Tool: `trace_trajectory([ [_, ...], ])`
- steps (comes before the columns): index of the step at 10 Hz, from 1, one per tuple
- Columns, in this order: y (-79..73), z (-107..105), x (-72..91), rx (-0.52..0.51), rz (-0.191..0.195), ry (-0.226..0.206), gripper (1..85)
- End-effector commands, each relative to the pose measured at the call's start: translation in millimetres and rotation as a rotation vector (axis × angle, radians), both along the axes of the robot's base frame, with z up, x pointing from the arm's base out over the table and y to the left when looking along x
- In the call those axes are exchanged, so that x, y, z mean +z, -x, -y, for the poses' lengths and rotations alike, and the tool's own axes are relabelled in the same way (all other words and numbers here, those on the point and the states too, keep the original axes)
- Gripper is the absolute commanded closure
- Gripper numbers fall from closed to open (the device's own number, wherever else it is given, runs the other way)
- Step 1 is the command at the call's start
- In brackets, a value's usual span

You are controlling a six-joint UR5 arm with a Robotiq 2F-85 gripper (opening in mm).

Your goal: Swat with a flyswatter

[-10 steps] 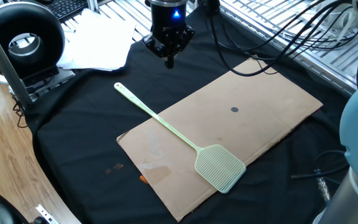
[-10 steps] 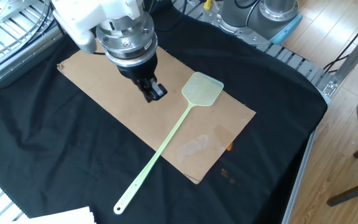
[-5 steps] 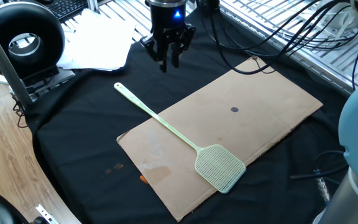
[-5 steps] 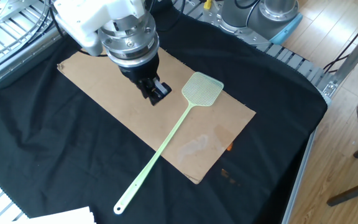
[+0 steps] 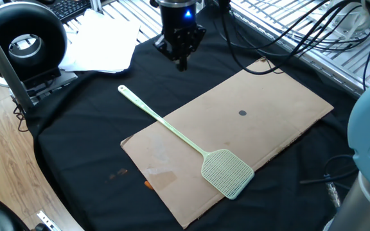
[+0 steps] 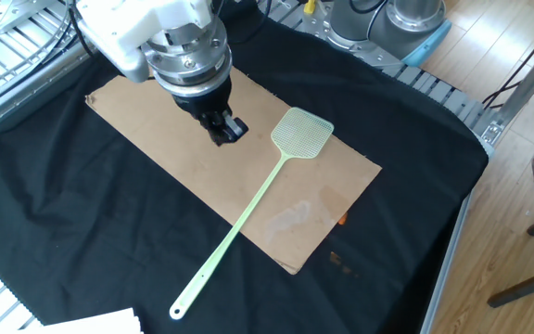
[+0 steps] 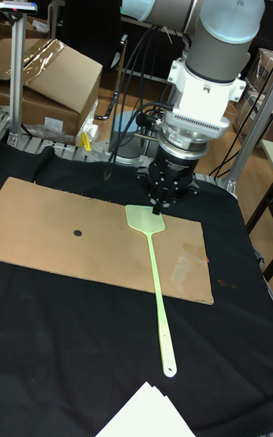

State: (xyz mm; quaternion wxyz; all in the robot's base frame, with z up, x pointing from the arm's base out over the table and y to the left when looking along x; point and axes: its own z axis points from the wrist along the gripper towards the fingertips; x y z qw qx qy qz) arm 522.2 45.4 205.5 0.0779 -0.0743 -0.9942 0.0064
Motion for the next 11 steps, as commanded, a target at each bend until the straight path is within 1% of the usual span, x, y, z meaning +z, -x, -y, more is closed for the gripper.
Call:
trace_trajectory([
  [1, 16.5, 16.9, 3.7, -0.018, -0.060, 0.032, 78.7],
  [2, 19.2, 20.7, 3.1, -0.019, -0.069, 0.042, 80.0],
  [3, 22.5, 16.5, 3.7, -0.022, -0.082, 0.028, 81.7],
  [4, 26.4, 16.2, 4.6, -0.013, -0.097, 0.026, 83.0],
  [5, 28.5, 20.7, 4.9, 0.000, -0.105, 0.042, 83.3],
  [6, 29.6, 22.2, 5.0, 0.005, -0.110, 0.046, 83.3],
  [8, 30.5, 22.9, 5.3, 0.011, -0.113, 0.045, 83.3],
  [9, 29.9, 20.5, 4.3, 0.011, -0.112, 0.036, 83.3],
  [11, 27.8, 19.3, 2.2, 0.006, -0.105, 0.031, 83.3],
])
